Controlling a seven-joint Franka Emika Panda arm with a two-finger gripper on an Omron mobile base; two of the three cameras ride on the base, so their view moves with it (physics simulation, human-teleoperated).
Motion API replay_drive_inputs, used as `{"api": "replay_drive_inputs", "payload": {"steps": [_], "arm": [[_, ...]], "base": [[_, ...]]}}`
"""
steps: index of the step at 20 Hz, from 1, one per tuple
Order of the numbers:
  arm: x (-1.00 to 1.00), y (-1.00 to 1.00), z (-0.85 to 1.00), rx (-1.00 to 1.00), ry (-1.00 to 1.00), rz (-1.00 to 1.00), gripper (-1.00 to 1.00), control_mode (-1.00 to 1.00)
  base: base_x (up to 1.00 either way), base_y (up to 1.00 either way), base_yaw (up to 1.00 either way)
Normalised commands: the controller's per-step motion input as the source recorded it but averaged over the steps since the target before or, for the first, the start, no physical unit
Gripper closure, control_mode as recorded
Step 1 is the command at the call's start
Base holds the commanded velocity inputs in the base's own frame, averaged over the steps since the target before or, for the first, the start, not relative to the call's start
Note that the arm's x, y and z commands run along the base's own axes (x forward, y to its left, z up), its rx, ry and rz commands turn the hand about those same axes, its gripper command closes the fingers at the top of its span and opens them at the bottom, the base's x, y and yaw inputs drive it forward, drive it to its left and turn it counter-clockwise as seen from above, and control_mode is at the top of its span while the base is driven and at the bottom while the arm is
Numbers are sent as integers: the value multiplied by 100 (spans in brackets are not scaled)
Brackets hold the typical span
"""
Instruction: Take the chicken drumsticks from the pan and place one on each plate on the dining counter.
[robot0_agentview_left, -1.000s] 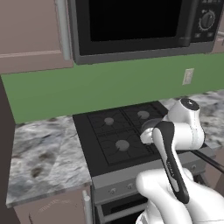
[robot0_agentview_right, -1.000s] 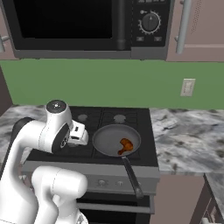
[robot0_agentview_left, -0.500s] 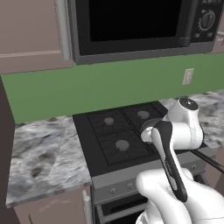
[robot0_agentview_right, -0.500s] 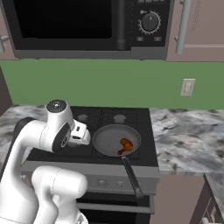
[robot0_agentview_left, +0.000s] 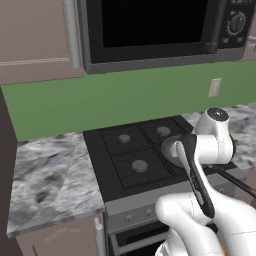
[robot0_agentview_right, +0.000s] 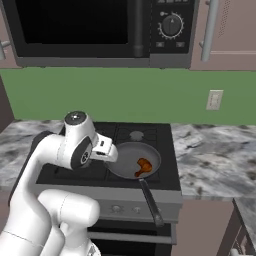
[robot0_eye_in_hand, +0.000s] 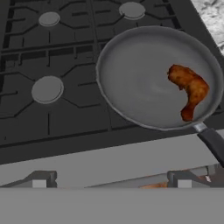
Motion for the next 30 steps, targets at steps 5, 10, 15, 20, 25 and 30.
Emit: {"api": "replay_drive_inputs", "payload": {"steps": [5,10,15,20,25,30], "arm": [[15,-62,-3,0,4,6,-100,-100],[17,-59,-10,0,10,5,-100,-100],[38,-41,-20,0,14,13,-100,-100],[42,-20,-26,-6,5,27,-100,-100],[51,-19,-30,-5,8,25,-100,-100],[61,-8,-38,-10,17,7,-100,-100]], "base": [[0,0,0],[0,0,0],[0,0,0],[0,0,0],[0,0,0],[0,0,0]]}}
